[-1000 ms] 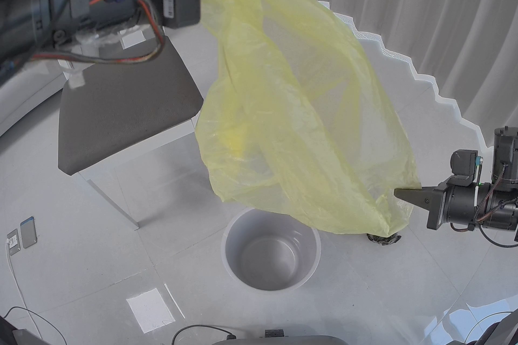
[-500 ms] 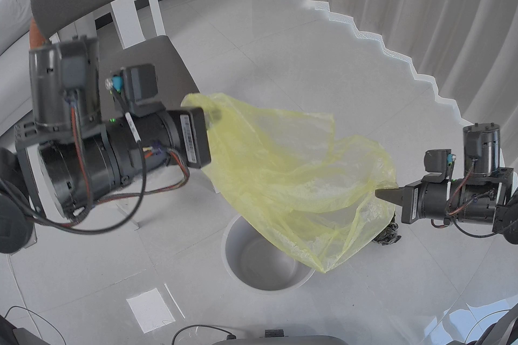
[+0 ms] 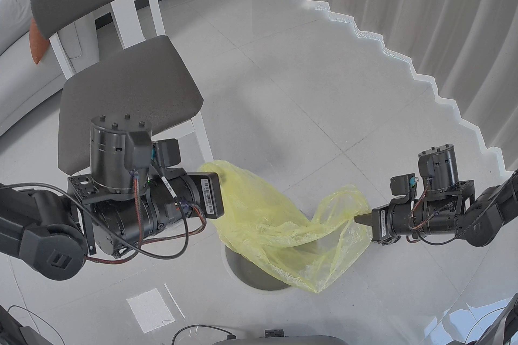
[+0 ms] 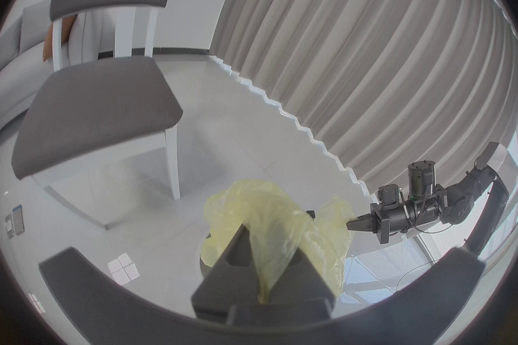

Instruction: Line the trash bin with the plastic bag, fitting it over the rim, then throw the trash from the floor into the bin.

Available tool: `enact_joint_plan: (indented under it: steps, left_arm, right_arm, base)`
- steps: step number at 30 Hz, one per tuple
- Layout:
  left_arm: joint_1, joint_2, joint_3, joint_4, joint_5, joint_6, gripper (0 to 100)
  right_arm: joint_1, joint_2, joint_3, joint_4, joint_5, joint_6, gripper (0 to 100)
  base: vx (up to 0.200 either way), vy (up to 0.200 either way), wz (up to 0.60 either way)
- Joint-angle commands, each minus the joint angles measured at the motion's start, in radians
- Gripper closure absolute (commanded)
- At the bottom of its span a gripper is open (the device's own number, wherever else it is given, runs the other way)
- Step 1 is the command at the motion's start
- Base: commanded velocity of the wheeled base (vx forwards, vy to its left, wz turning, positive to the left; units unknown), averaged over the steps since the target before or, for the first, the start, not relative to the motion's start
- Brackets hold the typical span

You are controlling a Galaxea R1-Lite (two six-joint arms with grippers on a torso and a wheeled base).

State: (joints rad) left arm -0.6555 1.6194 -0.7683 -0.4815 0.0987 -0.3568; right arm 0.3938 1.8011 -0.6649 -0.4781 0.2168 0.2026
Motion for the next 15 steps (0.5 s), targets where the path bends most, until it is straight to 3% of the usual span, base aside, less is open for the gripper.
enact_joint_plan:
  steps: [1,9,10,15]
  left_arm:
    - [0.010,0.063,0.040,-0.054,-0.013,-0.008,100]
    - [0.096,0.180,0.118,-0.261,-0.063,-0.004,100]
    - [0.114,0.203,0.126,-0.301,-0.108,-0.001,100]
    - [0.131,0.257,0.103,-0.330,-0.139,-0.004,100]
  right_arm:
    - [0.013,0.034,0.011,-0.008,0.001,0.001,100]
    - [0.037,0.106,-0.002,-0.017,-0.001,0.008,100]
    - [0.037,0.149,-0.016,-0.045,0.001,0.008,100]
    - [0.036,0.241,-0.038,-0.125,0.004,0.009,100]
  base:
    - [0.000,0.000,0.00]
    - [0.000,0.000,0.00]
    - [0.000,0.000,0.00]
    - [0.000,0.000,0.00]
